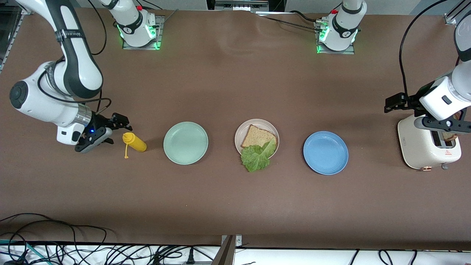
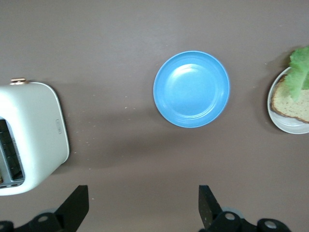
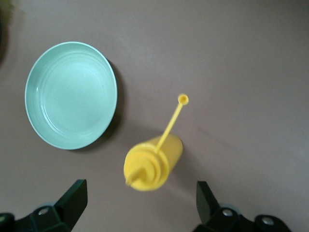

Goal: Make sandwich on beige plate with both arms
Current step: 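Open the right gripper and withdraw it from the yellow bottle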

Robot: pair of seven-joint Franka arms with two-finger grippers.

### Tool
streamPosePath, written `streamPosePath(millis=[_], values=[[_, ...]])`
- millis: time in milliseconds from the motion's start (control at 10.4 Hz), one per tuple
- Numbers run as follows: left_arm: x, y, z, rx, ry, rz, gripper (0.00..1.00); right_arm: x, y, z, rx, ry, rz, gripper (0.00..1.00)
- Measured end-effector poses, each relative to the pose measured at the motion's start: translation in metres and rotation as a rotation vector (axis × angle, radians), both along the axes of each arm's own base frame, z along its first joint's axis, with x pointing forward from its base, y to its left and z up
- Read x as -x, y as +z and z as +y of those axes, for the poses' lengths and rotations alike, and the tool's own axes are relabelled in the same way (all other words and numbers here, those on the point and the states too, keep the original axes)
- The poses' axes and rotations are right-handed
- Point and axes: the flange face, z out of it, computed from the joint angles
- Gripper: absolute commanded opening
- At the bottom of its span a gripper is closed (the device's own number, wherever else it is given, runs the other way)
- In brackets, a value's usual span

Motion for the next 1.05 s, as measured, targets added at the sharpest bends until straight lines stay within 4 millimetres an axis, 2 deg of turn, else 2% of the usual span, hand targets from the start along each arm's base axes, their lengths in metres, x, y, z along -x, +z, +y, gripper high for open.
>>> streamPosePath(millis=[96,383,670,766,862,1053], values=[[-0.001,-0.005,0.024,-0.032,0.029,0.009,1.0,0.004,0.02,0.004,0.035,-0.06,0.044,1.0],[0.001,-0.028,0.12,-0.033,0.132,0.034,1.0,0.019,0.086,0.014,0.149,-0.251,0.138,1.0],[0.012,-0.065,0.228,0.009,0.108,0.022,1.0,0.041,0.13,0.012,0.193,-0.361,0.159,1.0],[0.016,-0.082,0.255,0.024,0.105,0.027,0.97,0.047,0.141,0.007,0.206,-0.367,0.157,1.0],[0.02,-0.097,0.275,0.024,0.103,0.037,0.95,0.054,0.15,0.001,0.218,-0.374,0.167,1.0],[0.023,-0.115,0.292,0.015,0.111,0.061,0.95,0.063,0.174,-0.02,0.228,-0.407,0.19,1.0]])
